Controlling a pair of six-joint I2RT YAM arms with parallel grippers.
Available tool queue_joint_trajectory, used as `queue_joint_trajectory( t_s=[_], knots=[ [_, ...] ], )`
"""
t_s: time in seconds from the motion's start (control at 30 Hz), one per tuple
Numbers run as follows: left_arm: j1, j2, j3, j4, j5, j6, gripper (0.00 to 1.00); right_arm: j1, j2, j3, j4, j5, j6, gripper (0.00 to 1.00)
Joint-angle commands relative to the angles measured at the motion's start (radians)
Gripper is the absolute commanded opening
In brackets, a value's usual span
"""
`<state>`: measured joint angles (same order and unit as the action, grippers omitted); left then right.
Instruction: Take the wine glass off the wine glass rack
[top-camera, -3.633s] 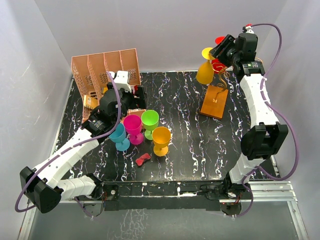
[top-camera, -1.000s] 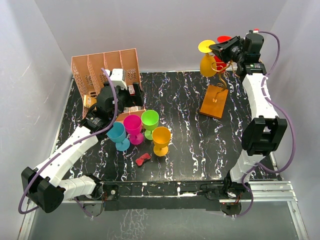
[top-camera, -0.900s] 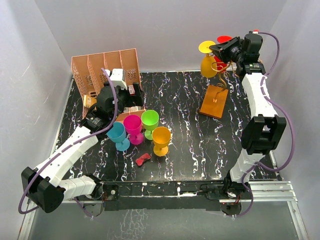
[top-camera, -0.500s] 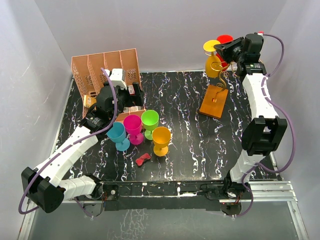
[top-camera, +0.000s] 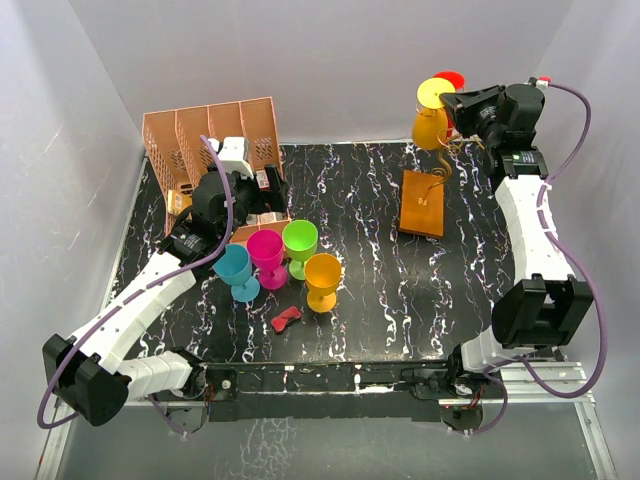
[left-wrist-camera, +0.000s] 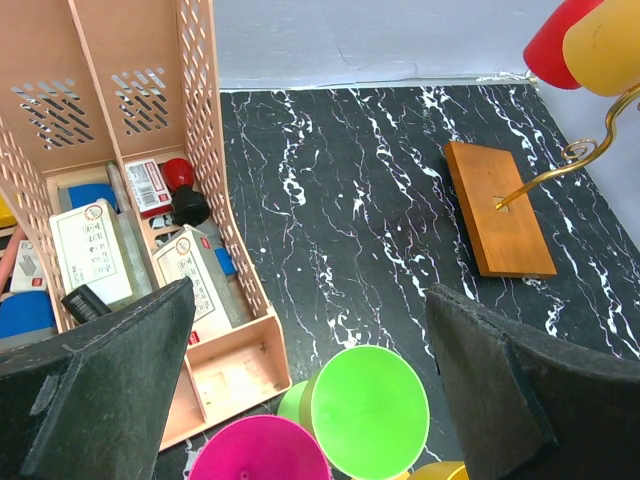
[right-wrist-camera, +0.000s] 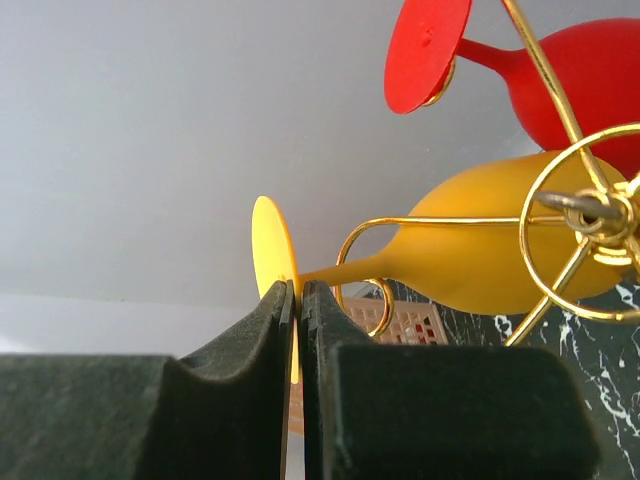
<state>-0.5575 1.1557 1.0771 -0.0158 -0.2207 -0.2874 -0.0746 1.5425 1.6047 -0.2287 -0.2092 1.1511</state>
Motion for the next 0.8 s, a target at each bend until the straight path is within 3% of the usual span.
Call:
queue_joint_trajectory(
  t_s=[0.0, 0.77],
  knots=[
    [0.007, -0.002, 0.029, 0.012, 0.015, -0.008, 0.97, -0.006, -0.068, -0.038, 0.048, -0.033, 0.012, 0.08],
    [0.008, -0.005, 0.029, 0.011, 0.012, -0.009, 0.97, -0.013, -0.127, -0.12, 0.049, -0.126, 0.014, 0.08]
  ],
)
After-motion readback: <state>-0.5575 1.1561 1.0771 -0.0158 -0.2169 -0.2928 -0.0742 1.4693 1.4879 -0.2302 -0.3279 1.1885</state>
